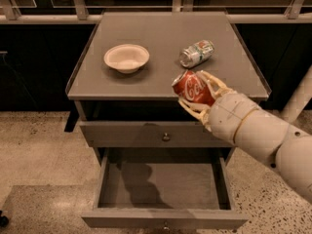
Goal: Pick coke can from middle drawer and place on counter
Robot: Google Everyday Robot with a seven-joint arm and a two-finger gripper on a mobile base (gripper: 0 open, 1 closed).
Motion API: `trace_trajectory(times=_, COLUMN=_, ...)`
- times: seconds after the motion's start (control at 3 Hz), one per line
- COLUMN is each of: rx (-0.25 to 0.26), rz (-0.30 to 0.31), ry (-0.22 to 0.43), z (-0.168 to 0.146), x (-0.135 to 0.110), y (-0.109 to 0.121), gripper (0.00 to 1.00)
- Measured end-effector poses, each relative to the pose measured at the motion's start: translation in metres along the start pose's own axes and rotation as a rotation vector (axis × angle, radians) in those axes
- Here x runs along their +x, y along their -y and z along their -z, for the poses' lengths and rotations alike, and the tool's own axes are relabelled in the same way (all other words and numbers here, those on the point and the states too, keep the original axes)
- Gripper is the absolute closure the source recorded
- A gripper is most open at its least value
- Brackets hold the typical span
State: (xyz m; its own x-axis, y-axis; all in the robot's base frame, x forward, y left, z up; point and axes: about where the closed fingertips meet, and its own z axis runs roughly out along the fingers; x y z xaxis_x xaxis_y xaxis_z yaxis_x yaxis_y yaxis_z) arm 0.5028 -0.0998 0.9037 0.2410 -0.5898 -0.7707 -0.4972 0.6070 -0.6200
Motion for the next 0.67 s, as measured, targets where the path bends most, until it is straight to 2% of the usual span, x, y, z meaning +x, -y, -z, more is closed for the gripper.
trace_trajectory(times=0.33, rx=0.033, rz=-0.024, ry=0.01, z=-0.014, x=0.014, y=0.023, gripper=1.0)
trace_trajectory(times=0.67, rx=0.035, rz=-0.024, ry=-0.006, z=-0.038, x=0.026, y=0.043, gripper=1.0)
